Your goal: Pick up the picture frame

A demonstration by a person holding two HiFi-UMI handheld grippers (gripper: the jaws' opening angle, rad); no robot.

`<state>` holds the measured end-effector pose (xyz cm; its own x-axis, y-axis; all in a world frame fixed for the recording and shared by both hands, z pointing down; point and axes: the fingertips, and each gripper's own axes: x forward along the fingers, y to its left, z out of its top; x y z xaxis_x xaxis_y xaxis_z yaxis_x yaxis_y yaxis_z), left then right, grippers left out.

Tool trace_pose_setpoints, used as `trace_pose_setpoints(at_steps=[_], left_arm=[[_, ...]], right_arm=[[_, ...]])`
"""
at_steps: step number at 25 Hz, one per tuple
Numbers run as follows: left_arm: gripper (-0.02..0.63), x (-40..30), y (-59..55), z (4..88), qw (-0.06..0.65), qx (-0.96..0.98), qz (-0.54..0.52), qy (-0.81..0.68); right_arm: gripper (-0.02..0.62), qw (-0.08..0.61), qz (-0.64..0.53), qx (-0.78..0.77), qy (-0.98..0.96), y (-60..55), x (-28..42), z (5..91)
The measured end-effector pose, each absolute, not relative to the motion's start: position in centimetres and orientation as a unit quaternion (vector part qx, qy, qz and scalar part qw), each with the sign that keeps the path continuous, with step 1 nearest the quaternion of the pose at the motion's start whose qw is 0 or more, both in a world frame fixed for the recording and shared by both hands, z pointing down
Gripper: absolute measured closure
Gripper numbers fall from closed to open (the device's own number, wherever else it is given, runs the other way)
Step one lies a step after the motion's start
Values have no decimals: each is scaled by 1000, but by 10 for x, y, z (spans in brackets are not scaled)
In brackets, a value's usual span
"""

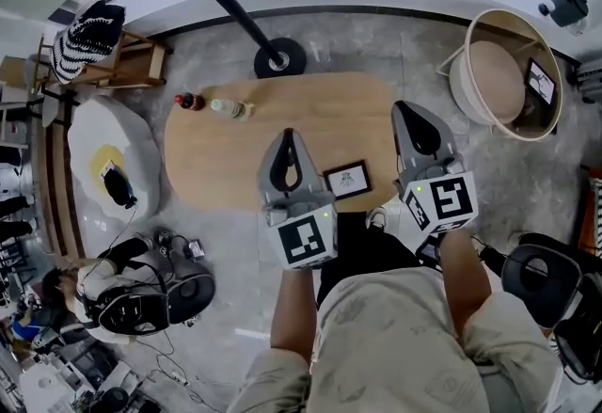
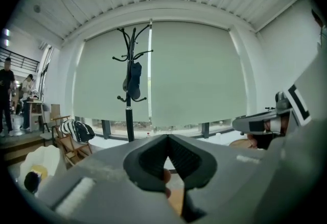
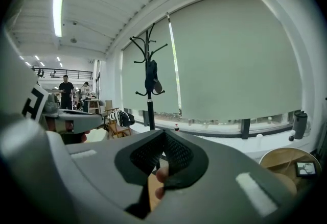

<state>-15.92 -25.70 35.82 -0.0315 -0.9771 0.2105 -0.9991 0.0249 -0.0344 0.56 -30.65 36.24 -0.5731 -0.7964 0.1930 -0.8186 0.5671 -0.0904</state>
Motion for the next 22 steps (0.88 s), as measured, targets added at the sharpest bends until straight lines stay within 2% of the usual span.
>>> trace_pose_setpoints(at_steps=[16,22], left_arm=[[603,-157,-250,510,182,700,163,-671],[604,-157,-239,565,247,684,173,-664]], right_arm=[[592,147,184,420,-876,-302,-25,498],[592,190,216,404,-868,-282,-29,557]])
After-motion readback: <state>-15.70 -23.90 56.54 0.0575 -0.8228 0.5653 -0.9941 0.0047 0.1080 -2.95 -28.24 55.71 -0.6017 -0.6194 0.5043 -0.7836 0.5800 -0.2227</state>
